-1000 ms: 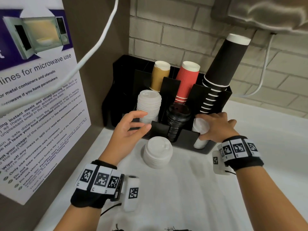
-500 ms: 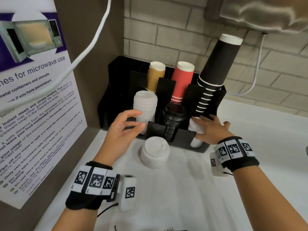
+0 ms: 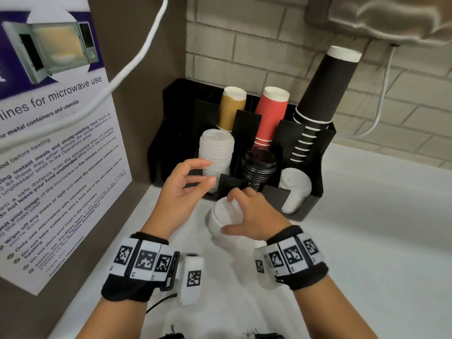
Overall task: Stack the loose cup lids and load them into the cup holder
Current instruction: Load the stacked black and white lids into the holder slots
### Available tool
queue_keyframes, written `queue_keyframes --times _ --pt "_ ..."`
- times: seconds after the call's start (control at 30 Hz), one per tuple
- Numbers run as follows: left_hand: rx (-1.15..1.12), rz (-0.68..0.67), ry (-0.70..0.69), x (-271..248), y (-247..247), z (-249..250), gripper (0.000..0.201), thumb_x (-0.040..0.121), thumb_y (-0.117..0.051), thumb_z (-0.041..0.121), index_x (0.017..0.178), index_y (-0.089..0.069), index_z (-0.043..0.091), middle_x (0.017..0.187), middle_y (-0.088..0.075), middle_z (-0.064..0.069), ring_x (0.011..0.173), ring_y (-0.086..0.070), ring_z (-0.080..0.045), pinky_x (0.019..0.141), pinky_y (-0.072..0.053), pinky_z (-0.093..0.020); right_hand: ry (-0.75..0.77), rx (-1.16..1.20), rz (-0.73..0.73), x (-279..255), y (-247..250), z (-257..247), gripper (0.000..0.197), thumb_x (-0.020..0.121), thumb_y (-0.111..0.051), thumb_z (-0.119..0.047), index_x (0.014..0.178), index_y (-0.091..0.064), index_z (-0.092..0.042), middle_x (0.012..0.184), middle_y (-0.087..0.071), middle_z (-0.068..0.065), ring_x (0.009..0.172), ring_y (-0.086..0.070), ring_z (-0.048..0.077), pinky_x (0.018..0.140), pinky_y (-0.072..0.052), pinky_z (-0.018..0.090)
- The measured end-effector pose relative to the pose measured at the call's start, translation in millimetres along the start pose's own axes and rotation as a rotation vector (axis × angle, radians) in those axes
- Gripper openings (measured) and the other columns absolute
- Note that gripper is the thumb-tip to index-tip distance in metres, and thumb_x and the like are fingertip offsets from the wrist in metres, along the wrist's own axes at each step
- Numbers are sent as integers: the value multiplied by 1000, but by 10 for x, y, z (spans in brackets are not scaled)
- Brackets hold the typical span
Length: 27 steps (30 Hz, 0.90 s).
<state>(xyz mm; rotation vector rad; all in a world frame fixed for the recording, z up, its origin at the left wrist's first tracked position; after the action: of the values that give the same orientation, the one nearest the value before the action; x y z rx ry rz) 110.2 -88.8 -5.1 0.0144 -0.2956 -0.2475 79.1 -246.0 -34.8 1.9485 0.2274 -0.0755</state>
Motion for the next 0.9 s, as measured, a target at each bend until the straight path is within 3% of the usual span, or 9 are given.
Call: queue_keyframes --times 0.17,0.43,0.57,0.63,0.7,0.8,0.9 --pt "0 -4 0 1 4 -4 26 89 -65 23 112 -60 33 124 -57 6 98 -63 -2 80 -46 -11 -17 -4 10 96 -107 -49 65 65 -81 -37 113 -39 -24 114 -35 -1 103 -48 28 91 -44 46" --pt "4 -6 4 15 0 -4 26 89 -65 20 110 -60 35 124 -57 5 100 -63 -6 80 -47 -12 -28 26 33 117 -142 -35 70 59 -81 -37 113 -38 -27 110 -27 -1 97 -39 28 90 -45 49" --pt "-6 -2 22 -1 -16 7 27 89 -66 21 111 -59 34 125 -57 4 100 -62 -5 81 -47 -14 -16 148 139 17 59 3 66 59 -81 -34 112 -41 -27 111 -32 -1 100 -42 30 90 -44 42" --pt "-17 -89 53 -22 -85 -4 40 82 -71 29 118 -56 36 128 -55 7 107 -61 -5 86 -48 -19 20 327 249 -65 251 36 62 61 -81 -30 109 -43 -28 113 -38 -1 104 -45 24 86 -43 28" --pt "-26 -276 104 -81 -247 -56 71 74 -80 32 134 -45 41 140 -49 8 121 -55 -9 97 -47 -28 73 520 332 -168 425 36 59 64 -81 -31 111 -45 -33 115 -46 -1 107 -47 15 80 -39 15" --pt "-84 -393 135 -173 -441 -74 105 66 -89 31 148 -25 44 151 -38 8 132 -48 -14 110 -40 -38 137 759 288 -296 516 -51 67 65 -75 -39 121 -41 -49 114 -53 -7 104 -56 7 81 -49 20" --pt "-183 -336 129 -188 -502 -3 103 59 -87 32 145 -31 44 148 -43 6 126 -55 -18 109 -42 -48 186 837 232 -369 515 -120 72 64 -73 -44 126 -39 -54 116 -56 -7 107 -60 12 89 -53 32"
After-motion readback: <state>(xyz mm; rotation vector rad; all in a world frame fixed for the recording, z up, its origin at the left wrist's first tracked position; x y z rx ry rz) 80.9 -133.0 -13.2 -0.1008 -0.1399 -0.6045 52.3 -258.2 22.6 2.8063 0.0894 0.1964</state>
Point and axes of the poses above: each hand's wrist, its own x-axis towards the middle knuckle, its own y-axis out of the back of the hand, z = x × y, the point moved 7 cm from there along x, towards the middle knuckle
